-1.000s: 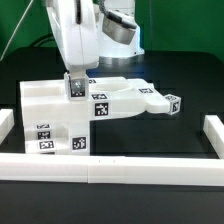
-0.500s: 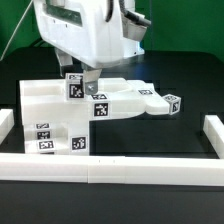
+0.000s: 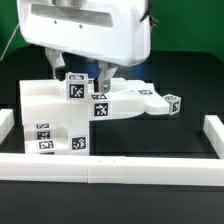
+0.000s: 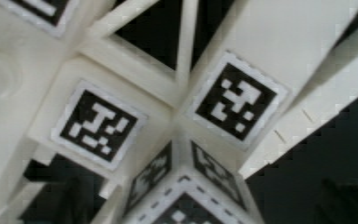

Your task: Assemble chair

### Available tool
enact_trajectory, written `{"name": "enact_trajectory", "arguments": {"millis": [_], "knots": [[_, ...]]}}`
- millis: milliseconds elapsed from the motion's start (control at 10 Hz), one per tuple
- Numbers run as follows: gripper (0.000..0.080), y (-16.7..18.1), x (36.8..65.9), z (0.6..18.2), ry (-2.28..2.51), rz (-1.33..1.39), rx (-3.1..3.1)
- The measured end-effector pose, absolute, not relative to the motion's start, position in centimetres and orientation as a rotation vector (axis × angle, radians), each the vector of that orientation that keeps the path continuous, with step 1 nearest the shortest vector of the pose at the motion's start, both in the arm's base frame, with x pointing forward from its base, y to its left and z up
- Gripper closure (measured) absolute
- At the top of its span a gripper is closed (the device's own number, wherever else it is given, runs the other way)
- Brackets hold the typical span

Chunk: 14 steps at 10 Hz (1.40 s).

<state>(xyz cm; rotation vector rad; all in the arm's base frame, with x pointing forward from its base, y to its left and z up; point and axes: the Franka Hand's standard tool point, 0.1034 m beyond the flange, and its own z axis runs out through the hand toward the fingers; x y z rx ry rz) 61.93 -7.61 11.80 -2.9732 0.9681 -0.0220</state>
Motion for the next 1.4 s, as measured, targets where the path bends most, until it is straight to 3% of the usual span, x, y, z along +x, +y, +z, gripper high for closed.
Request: {"name": "enact_trajectory", "arguments": {"millis": [900,1200,1400], "knots": [[0.0150,-8.4,61.5,11.2,-0.062,-0.028,-3.143],[0.0518,-8.6,61.4,11.2,-0.176,-0.025,-3.143],[0.0517,-8.6,61.4,11.2,-0.140,-0.026,-3.145]]}}
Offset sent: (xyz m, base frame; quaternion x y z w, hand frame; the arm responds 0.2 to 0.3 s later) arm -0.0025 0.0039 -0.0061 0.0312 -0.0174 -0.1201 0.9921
